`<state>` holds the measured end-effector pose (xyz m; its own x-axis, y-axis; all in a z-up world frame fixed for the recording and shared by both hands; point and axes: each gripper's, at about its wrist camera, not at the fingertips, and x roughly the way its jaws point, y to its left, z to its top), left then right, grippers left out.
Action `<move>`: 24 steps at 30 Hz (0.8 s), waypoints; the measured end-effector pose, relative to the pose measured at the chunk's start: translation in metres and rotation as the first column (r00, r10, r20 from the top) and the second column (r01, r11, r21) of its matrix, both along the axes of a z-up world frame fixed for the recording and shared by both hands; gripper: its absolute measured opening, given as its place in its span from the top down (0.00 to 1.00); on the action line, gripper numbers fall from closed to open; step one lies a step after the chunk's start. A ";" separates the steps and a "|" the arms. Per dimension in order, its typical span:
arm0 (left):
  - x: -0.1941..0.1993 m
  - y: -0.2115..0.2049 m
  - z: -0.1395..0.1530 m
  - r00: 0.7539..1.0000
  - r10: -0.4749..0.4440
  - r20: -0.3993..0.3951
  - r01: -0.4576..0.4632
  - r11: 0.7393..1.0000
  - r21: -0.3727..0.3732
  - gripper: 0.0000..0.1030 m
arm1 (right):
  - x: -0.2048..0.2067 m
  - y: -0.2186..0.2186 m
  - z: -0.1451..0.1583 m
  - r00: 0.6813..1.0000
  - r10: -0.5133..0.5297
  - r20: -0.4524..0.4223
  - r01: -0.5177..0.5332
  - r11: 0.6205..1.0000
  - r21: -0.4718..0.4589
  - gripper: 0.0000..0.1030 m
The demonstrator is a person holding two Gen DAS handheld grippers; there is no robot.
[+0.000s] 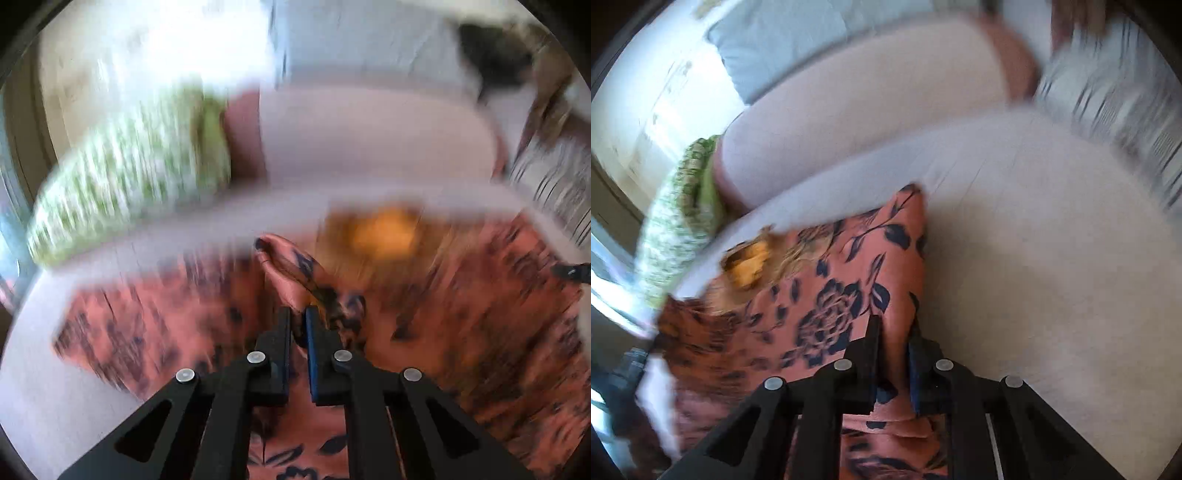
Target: Fold small clothes
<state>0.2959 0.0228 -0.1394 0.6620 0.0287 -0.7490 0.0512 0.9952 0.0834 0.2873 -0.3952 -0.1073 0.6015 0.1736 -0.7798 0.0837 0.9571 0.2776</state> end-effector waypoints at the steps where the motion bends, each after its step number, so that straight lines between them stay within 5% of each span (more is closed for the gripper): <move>1: 0.007 0.008 -0.016 0.997 0.036 -0.069 -0.037 0.999 -0.012 0.92 | 0.001 0.001 -0.013 0.999 -0.010 -0.036 0.009 0.999 -0.031 0.80; 2: 0.004 0.015 -0.018 0.998 0.044 -0.051 -0.047 0.998 -0.051 0.89 | 0.007 -0.001 -0.038 0.988 0.005 -0.156 -0.006 1.000 -0.004 0.77; 3: 0.001 0.017 -0.013 0.999 0.041 -0.026 -0.043 0.997 -0.058 0.89 | 0.004 -0.006 -0.036 0.992 -0.005 -0.125 0.008 1.000 0.023 0.73; 5: 0.001 0.015 -0.007 0.999 0.034 -0.017 -0.035 0.997 -0.068 0.80 | 0.000 -0.014 -0.017 0.998 -0.027 -0.060 0.030 0.998 0.049 0.02; 6: 0.004 0.013 -0.002 1.000 0.029 -0.010 -0.030 0.997 -0.075 0.75 | 0.000 -0.018 -0.009 0.999 -0.052 -0.015 0.053 0.997 0.062 0.00; 8: 0.005 0.013 0.009 1.000 0.015 0.014 -0.013 0.994 -0.110 0.49 | 0.009 -0.025 0.000 0.997 -0.068 0.034 0.064 0.992 0.107 0.00; 9: 0.007 0.014 0.011 0.999 0.016 0.032 -0.012 0.992 -0.128 0.46 | 0.022 -0.028 -0.003 0.999 -0.050 0.019 0.047 0.989 0.141 0.00; 10: 0.011 0.014 0.010 1.000 0.021 0.020 -0.018 0.991 -0.129 0.46 | 0.036 -0.030 -0.010 0.999 -0.044 -0.010 0.045 0.985 0.165 0.00; 11: 0.016 0.016 0.006 1.000 0.018 -0.022 -0.021 0.992 -0.126 0.72 | 0.047 -0.032 -0.018 0.998 -0.048 -0.043 0.054 0.983 0.177 0.01; 12: 0.024 0.018 -0.002 0.996 0.016 -0.085 -0.027 0.992 -0.120 0.98 | 0.060 -0.030 -0.028 0.994 -0.040 -0.098 0.059 0.979 0.195 0.11; 14: 0.023 0.017 0.008 0.999 -0.007 -0.035 0.003 0.994 -0.110 0.95 | 0.077 -0.021 -0.038 0.988 0.007 -0.157 0.025 0.980 0.198 0.86; 17: 0.020 0.009 0.017 0.997 -0.021 0.077 0.023 1.000 -0.019 0.95 | 0.066 -0.004 -0.006 0.998 0.042 -0.045 -0.040 0.998 0.057 0.85; 19: 0.040 0.015 -0.016 0.997 0.006 -0.078 -0.010 0.999 -0.039 0.93 | 0.068 -0.003 -0.015 0.997 0.020 -0.069 -0.022 0.999 -0.038 0.85; 21: 0.033 0.019 -0.014 0.998 0.022 -0.057 -0.024 0.999 -0.033 0.86 | 0.070 -0.014 -0.042 0.992 -0.026 -0.127 0.021 0.999 -0.043 0.77; 22: 0.029 0.018 -0.007 0.999 0.018 -0.047 -0.019 1.000 -0.019 0.84 | 0.064 -0.018 -0.042 0.994 -0.031 -0.101 0.030 0.999 -0.011 0.67; 23: 0.024 0.018 -0.002 0.999 0.010 -0.034 -0.011 0.999 -0.033 0.70 | 0.057 -0.019 -0.038 0.994 -0.045 -0.098 0.045 0.999 0.003 0.27; 24: 0.020 0.021 0.004 1.000 0.004 -0.014 -0.005 0.999 -0.045 0.61 | 0.051 -0.019 -0.033 0.994 -0.047 -0.104 0.047 0.999 0.001 0.10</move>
